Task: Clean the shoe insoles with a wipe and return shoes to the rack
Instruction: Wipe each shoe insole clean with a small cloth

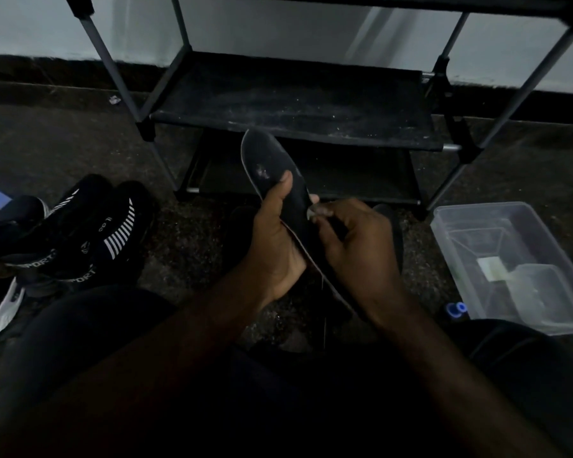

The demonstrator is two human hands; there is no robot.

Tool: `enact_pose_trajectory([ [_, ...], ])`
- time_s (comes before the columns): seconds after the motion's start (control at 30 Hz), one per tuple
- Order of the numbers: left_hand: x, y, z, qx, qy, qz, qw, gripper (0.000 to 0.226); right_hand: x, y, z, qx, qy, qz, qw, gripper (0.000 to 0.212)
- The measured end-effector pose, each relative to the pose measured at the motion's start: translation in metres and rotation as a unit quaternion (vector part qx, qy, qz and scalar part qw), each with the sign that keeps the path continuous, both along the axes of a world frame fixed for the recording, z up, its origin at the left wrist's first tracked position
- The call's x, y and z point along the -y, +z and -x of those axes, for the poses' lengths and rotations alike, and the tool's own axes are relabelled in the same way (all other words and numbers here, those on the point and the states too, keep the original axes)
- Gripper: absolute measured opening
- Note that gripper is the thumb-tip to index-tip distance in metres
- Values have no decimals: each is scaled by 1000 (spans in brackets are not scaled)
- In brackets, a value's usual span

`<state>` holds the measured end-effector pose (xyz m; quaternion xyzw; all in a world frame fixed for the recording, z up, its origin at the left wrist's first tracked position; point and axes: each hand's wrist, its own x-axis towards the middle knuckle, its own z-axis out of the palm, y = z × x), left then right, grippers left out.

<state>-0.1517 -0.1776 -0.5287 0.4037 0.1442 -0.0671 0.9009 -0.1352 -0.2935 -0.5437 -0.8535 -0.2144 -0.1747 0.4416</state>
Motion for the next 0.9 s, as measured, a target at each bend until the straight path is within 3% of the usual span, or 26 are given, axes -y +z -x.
enact_pose_trajectory([
  [0.2, -3, 5, 4, -22, -16, -20, 999, 71, -9, 7, 25, -3, 74, -2, 997, 16],
  [0.4, 1, 4, 2, -12, -3, -11, 1000, 61, -3, 1, 9, 10, -3, 1, 1000, 13],
  [0.57, -5, 5, 3, -24, -14, -29, 999, 80, -10, 5, 27, 14, 90, 11, 996, 14],
  [0.73, 1, 1, 0, -45, -2, -44, 998, 80, 5, -3, -1, 28, -11, 51, 998, 12],
  [0.9, -3, -2, 0, -54, 42, -54, 996, 75, -7, 2, 23, 16, 87, 14, 996, 14],
])
